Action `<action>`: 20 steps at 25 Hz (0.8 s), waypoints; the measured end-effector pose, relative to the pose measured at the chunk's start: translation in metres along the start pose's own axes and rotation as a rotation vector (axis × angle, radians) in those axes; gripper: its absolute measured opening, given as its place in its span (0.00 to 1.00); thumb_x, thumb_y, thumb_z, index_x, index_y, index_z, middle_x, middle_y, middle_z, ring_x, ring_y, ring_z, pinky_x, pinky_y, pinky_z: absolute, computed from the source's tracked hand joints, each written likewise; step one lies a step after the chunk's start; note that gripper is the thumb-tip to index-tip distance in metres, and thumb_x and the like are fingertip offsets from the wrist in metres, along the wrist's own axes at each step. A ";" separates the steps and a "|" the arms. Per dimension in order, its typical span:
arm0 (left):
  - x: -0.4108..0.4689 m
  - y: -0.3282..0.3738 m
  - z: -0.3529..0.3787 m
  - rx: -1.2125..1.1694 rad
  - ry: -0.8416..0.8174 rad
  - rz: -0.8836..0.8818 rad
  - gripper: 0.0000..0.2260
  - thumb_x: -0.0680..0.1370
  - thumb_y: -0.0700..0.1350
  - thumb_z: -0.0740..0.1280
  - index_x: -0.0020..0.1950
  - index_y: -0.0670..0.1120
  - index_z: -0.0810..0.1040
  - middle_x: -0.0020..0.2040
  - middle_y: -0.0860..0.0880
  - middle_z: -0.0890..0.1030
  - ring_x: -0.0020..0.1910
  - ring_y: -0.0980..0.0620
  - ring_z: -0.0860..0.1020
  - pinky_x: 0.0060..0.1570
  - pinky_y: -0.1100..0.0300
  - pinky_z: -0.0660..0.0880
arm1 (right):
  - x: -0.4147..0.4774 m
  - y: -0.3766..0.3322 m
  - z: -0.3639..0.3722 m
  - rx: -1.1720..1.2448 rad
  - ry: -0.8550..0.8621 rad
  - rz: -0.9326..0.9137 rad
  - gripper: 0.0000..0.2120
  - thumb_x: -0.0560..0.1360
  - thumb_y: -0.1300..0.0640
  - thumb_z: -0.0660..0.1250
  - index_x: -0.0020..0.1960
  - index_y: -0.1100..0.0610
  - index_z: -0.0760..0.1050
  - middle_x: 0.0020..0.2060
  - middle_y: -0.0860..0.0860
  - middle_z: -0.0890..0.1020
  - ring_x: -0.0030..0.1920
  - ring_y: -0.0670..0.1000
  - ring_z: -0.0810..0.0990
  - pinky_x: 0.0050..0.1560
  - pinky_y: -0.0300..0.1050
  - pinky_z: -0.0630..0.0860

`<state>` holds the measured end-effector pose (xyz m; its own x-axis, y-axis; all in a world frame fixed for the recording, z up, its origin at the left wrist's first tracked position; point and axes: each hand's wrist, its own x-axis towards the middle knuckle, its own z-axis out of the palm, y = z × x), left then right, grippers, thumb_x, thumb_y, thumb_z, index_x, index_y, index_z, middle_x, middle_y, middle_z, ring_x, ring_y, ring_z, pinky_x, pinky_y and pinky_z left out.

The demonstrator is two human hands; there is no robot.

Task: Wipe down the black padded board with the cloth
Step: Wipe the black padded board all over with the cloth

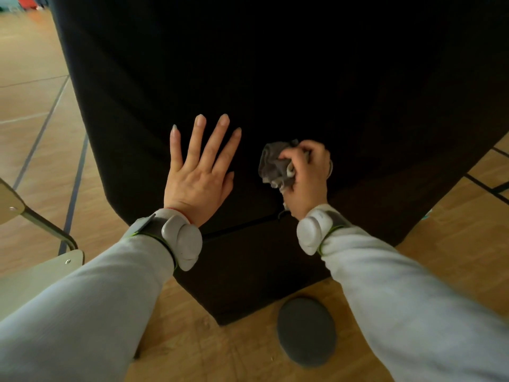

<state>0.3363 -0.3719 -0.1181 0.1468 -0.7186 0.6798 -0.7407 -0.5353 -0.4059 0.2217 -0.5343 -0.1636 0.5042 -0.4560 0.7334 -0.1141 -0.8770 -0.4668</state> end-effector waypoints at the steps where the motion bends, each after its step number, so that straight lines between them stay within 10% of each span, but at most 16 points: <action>1: 0.000 0.000 0.001 0.002 0.007 0.001 0.32 0.76 0.50 0.64 0.76 0.46 0.55 0.74 0.45 0.52 0.73 0.41 0.46 0.70 0.46 0.31 | -0.008 0.003 0.003 0.001 -0.036 0.005 0.15 0.65 0.54 0.61 0.52 0.49 0.68 0.55 0.49 0.62 0.55 0.57 0.67 0.51 0.60 0.71; 10: -0.004 0.010 -0.005 -0.088 -0.023 -0.031 0.32 0.75 0.48 0.66 0.75 0.46 0.56 0.75 0.44 0.50 0.73 0.38 0.47 0.69 0.46 0.30 | -0.060 0.025 0.007 -0.229 -0.479 0.034 0.18 0.62 0.64 0.75 0.50 0.54 0.76 0.53 0.61 0.73 0.52 0.65 0.73 0.51 0.56 0.68; 16: -0.003 0.009 0.004 -0.049 -0.019 -0.029 0.33 0.74 0.50 0.66 0.76 0.47 0.55 0.75 0.44 0.50 0.72 0.38 0.47 0.68 0.45 0.30 | -0.002 0.010 -0.019 0.029 0.128 0.173 0.26 0.62 0.72 0.67 0.55 0.51 0.69 0.57 0.59 0.69 0.57 0.58 0.69 0.56 0.53 0.70; 20: -0.003 0.011 0.006 -0.050 -0.013 -0.041 0.33 0.74 0.49 0.67 0.75 0.46 0.57 0.74 0.44 0.51 0.72 0.38 0.47 0.68 0.46 0.30 | -0.013 0.004 -0.002 0.001 -0.012 0.196 0.27 0.61 0.72 0.68 0.55 0.50 0.68 0.57 0.61 0.69 0.56 0.58 0.66 0.55 0.52 0.68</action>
<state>0.3314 -0.3780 -0.1280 0.1861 -0.7020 0.6874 -0.7658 -0.5419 -0.3461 0.2125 -0.5319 -0.1737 0.4821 -0.6166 0.6224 -0.2104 -0.7711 -0.6009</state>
